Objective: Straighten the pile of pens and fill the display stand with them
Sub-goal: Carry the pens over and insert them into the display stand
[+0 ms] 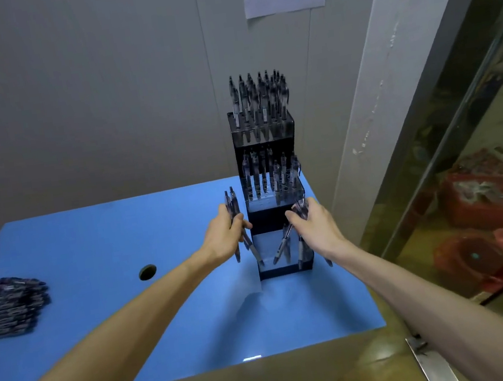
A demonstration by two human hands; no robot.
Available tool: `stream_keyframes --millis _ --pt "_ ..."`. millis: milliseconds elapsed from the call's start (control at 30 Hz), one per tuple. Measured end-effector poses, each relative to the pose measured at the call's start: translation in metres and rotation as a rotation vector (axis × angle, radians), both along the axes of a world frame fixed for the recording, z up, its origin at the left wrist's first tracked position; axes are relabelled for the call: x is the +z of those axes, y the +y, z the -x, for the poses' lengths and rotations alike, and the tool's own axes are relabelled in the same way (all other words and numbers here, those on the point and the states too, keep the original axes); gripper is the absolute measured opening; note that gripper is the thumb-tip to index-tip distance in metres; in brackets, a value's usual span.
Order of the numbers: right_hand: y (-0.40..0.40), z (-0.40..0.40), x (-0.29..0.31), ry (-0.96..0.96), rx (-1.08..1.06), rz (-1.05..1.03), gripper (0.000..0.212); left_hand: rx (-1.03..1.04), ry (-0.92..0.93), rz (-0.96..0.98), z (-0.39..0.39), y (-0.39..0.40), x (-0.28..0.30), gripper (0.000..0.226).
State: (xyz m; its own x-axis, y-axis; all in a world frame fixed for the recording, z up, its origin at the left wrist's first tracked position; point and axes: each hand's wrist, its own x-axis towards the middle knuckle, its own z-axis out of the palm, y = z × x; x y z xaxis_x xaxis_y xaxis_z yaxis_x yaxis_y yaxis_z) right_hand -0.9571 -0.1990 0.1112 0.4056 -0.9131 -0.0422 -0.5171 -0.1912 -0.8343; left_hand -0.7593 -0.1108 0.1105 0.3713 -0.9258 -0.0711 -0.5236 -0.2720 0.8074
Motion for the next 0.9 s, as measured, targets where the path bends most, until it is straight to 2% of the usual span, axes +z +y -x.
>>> stream_keyframes --millis 267,400,700,900 --pt "-0.006 -0.022 -0.002 0.060 -0.079 0.199 0.050 -0.060 -0.046 0.084 -0.017 -0.002 -0.017 0.018" --pt "-0.010 -0.030 -0.005 0.097 -0.078 0.228 0.049 -0.175 -0.180 0.094 -0.021 -0.005 -0.023 0.017" --pt "-0.016 -0.036 -0.012 0.286 0.120 0.263 0.047 -0.274 -0.274 0.085 -0.015 -0.008 -0.043 0.010" --pt "-0.026 -0.032 -0.006 0.300 0.224 0.236 0.043 -0.290 -0.353 0.058 -0.005 -0.009 -0.038 0.009"
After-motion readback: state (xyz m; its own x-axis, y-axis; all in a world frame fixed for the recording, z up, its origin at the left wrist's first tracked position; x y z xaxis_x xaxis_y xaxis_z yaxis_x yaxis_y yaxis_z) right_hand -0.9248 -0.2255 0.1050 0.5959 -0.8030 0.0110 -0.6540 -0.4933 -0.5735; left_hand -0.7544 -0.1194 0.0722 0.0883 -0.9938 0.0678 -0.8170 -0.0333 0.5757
